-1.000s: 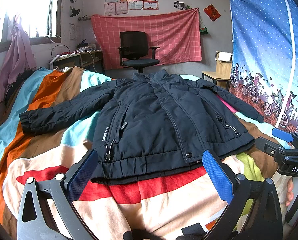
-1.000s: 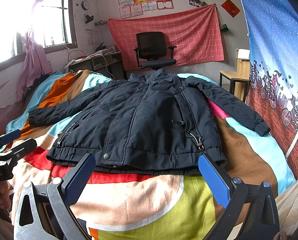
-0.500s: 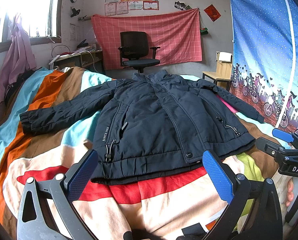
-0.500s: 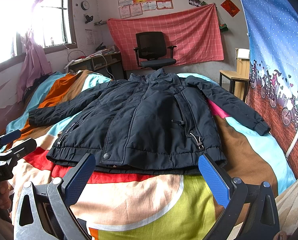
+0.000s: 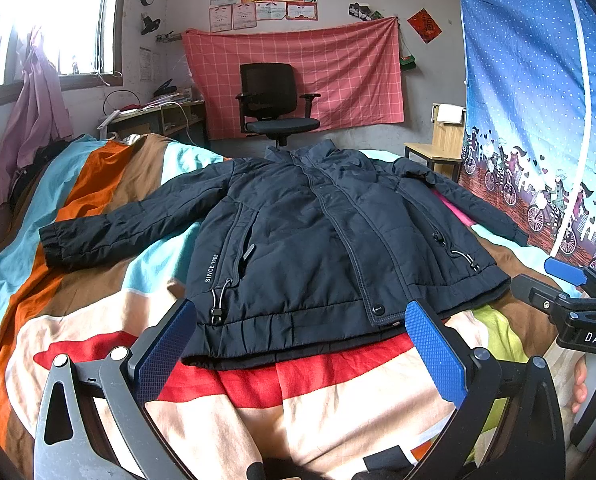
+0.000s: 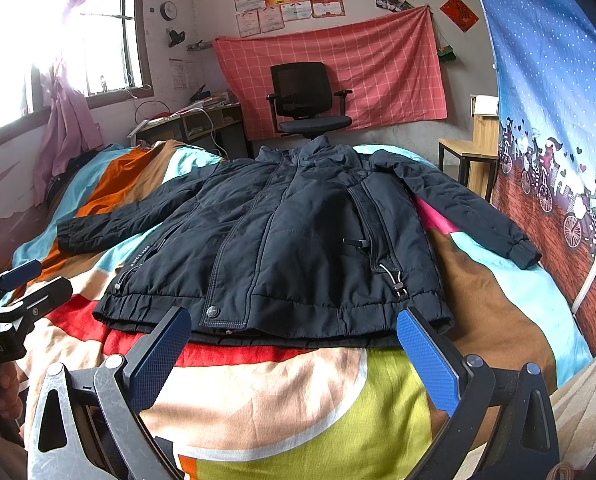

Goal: Fold large clothes

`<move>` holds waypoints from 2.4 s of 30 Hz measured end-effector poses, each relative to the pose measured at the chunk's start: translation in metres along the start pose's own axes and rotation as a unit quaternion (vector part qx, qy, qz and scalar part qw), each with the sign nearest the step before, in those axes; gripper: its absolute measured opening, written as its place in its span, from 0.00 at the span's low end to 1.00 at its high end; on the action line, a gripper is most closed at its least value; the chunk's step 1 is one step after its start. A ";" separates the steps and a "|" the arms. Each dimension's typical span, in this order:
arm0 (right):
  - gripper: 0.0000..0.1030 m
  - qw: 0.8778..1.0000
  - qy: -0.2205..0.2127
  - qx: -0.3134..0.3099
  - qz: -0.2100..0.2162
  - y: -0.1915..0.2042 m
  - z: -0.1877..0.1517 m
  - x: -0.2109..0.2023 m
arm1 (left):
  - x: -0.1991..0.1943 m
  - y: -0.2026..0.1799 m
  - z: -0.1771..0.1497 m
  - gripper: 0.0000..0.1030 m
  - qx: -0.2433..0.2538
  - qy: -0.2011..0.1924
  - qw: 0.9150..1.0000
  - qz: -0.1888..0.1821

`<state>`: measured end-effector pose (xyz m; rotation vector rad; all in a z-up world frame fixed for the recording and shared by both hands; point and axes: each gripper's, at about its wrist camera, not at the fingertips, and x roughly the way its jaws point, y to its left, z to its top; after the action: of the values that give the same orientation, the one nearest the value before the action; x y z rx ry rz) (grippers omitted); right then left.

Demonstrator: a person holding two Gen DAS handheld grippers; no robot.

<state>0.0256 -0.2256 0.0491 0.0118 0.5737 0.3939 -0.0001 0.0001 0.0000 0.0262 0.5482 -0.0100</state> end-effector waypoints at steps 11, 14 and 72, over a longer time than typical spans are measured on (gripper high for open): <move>1.00 1.000 0.000 0.001 0.000 0.000 0.000 0.000 | 0.000 0.000 0.000 0.99 0.000 0.000 1.000 0.000; 1.00 1.000 0.000 0.001 0.001 0.000 0.000 0.000 | 0.000 0.000 0.000 0.99 0.000 0.000 1.000 0.000; 1.00 0.980 0.062 0.168 -0.085 -0.186 0.100 0.110 | 0.175 -0.104 0.151 0.99 0.130 0.152 0.980 -0.014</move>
<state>0.2301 -0.3481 0.0536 0.2630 0.7537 0.1281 0.2257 -0.1084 0.0353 0.2791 0.8512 -0.1059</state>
